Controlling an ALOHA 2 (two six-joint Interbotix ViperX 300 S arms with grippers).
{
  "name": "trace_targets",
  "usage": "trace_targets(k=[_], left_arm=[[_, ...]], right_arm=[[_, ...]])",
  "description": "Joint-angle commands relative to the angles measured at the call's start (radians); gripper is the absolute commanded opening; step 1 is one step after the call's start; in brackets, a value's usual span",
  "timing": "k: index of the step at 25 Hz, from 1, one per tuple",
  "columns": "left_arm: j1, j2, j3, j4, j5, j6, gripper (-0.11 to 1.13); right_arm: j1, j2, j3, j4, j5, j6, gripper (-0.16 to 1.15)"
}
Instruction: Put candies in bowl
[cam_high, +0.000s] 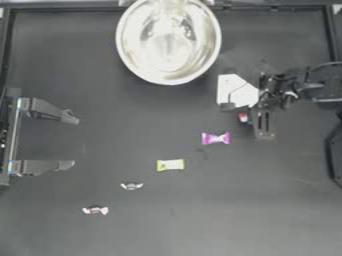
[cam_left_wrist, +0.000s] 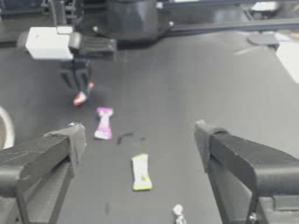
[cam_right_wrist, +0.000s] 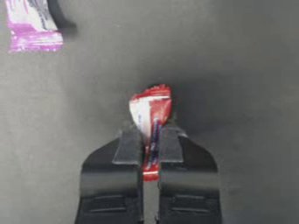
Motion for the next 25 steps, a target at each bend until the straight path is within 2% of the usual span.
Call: trace_targets(k=[1,6,11,17,25], left_arm=[[0.0,0.015,-0.009,0.0,-0.005,-0.002,1.03],[0.002,0.015,-0.008,-0.002,-0.005,-0.002,1.03],[0.002,0.015,-0.002,0.0,-0.012,0.002,1.03],[0.002,0.015,0.0,0.0,-0.014,0.002,1.03],[0.002,0.015,0.0,0.0,-0.025,0.002,1.03]], right_arm=[[-0.003,-0.107,-0.014,0.006,-0.02,0.002,0.14],[-0.006,-0.25,-0.017,0.006,-0.138,-0.008,0.13],[-0.06,-0.284,-0.074,-0.002,-0.23,-0.015,0.11],[-0.13,-0.242,-0.133,-0.002,-0.39,-0.017,0.06],[-0.186,-0.061,-0.252,0.003,-0.563,-0.012,0.06]])
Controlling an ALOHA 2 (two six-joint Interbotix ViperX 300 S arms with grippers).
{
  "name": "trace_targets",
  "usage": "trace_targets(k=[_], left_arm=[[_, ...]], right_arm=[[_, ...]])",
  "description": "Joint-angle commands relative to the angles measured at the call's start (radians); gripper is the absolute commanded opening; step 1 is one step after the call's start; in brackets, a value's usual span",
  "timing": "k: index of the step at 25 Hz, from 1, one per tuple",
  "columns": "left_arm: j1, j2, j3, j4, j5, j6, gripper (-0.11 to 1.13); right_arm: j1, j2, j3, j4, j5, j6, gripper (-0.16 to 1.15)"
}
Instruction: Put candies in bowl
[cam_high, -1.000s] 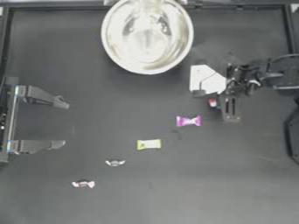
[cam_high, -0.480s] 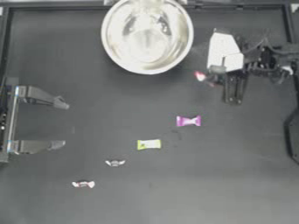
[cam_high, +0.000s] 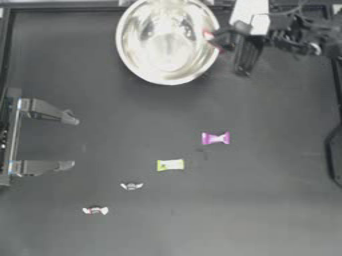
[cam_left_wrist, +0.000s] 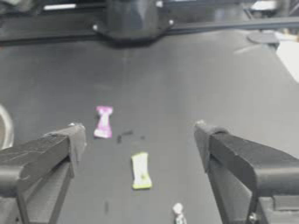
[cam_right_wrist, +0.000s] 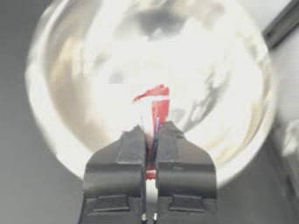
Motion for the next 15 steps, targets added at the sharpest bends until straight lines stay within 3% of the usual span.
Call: trace_targets(k=[1,8,15], left_arm=[[0.002,0.015,-0.009,0.0,-0.009,0.002,1.03],[0.002,0.015,-0.009,0.0,-0.009,0.002,1.03],[0.009,0.015,-0.009,-0.002,-0.009,0.002,1.03]], right_arm=[[-0.012,0.066,-0.078,0.006,-0.095,0.006,0.06],[-0.02,0.256,-0.201,0.038,-0.118,0.009,0.06],[-0.02,0.357,-0.279,0.04,-0.104,0.009,0.07]])
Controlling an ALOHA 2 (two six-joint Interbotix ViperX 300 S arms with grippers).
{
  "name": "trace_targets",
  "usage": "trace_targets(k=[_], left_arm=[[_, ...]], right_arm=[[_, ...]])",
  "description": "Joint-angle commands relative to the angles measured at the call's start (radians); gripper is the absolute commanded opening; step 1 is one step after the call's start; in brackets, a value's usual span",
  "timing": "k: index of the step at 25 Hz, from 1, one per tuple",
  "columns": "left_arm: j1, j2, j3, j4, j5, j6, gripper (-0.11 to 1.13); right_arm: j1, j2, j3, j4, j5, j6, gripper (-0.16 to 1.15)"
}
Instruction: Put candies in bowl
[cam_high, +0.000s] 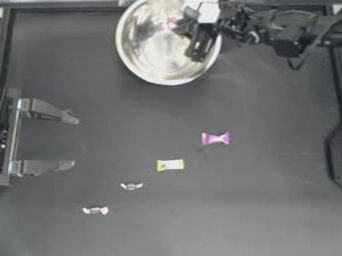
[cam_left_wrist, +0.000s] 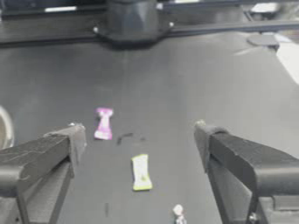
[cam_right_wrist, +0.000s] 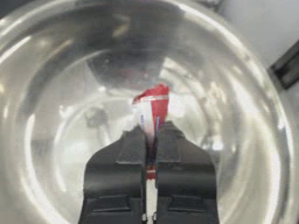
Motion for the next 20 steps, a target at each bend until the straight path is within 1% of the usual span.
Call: trace_targets(k=[1,3,4,5,6,10,11,12,15,16,20], left_arm=[[0.008,0.015,-0.009,0.0,-0.008,0.002,1.03],[0.009,0.015,-0.009,0.0,-0.008,0.002,1.03],[0.009,0.015,-0.008,0.0,-0.008,0.002,1.03],[0.009,0.015,-0.005,-0.002,-0.008,0.002,1.03],[0.009,0.015,-0.005,0.0,-0.008,0.002,1.03],[0.014,0.015,-0.002,-0.002,-0.008,0.002,1.03],[0.014,0.015,-0.002,0.0,-0.008,0.002,1.03],[0.014,0.015,-0.002,0.0,-0.008,0.002,1.03],[0.014,0.017,0.002,0.0,-0.008,0.002,1.03],[0.014,0.017,0.002,-0.002,-0.008,0.002,1.03],[0.014,0.017,0.005,0.0,-0.008,0.002,1.03]], right_arm=[[0.0,0.011,-0.055,0.003,-0.002,0.002,0.07],[0.0,0.026,-0.066,-0.005,0.0,0.0,0.12],[0.002,0.031,-0.069,-0.008,0.003,-0.002,0.18],[0.003,0.035,-0.072,-0.012,0.011,-0.002,0.27],[0.003,0.04,-0.078,-0.014,0.021,-0.002,0.39],[0.005,0.049,-0.101,-0.005,0.078,-0.002,0.97],[0.006,0.049,-0.106,-0.005,0.092,-0.002,1.07],[0.009,0.046,-0.112,-0.005,0.106,-0.002,1.08],[0.014,0.037,-0.117,-0.005,0.115,-0.002,0.96],[0.017,0.032,-0.115,-0.005,0.117,0.0,0.94],[0.023,0.006,-0.114,-0.002,0.12,0.0,0.94]])
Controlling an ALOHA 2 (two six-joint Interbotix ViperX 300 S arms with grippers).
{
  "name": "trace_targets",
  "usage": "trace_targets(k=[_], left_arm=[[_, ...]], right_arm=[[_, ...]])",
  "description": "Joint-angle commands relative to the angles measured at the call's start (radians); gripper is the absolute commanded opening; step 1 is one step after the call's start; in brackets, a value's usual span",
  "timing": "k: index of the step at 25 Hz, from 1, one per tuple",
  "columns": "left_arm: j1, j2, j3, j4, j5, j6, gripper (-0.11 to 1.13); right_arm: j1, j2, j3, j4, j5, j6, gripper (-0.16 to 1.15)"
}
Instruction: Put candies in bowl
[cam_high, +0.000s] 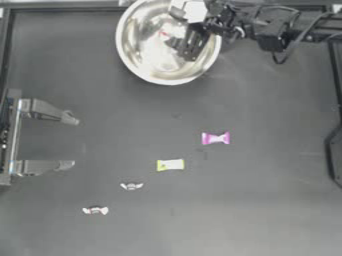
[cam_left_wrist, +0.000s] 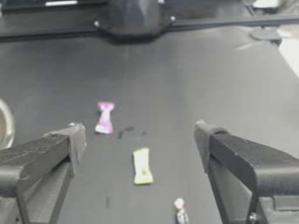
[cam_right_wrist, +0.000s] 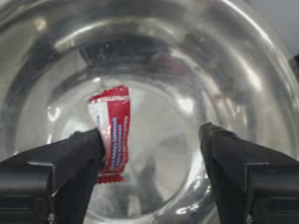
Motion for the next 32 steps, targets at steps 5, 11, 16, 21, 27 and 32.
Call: trace_targets(k=[5,11,16,21,27,32], left_arm=[[0.003,0.015,-0.009,-0.002,-0.008,0.002,1.03],[0.003,0.015,-0.015,0.0,-0.008,0.002,1.03],[0.003,0.017,-0.017,-0.002,0.0,0.002,1.03],[0.005,0.015,-0.018,0.0,0.021,0.002,1.03],[0.015,0.015,-0.023,-0.002,0.044,0.002,1.03],[0.015,0.015,-0.034,0.0,0.097,0.002,1.03]], right_arm=[[0.006,-0.067,-0.041,0.014,0.048,0.0,0.94],[-0.018,-0.069,-0.063,0.123,0.075,-0.005,0.94],[0.003,-0.094,-0.064,0.109,0.138,-0.015,0.94],[0.048,-0.192,-0.035,0.083,0.238,-0.018,0.94],[0.132,-0.37,0.072,0.069,0.336,-0.097,0.94],[0.19,-0.52,0.206,0.109,0.379,-0.114,0.94]])
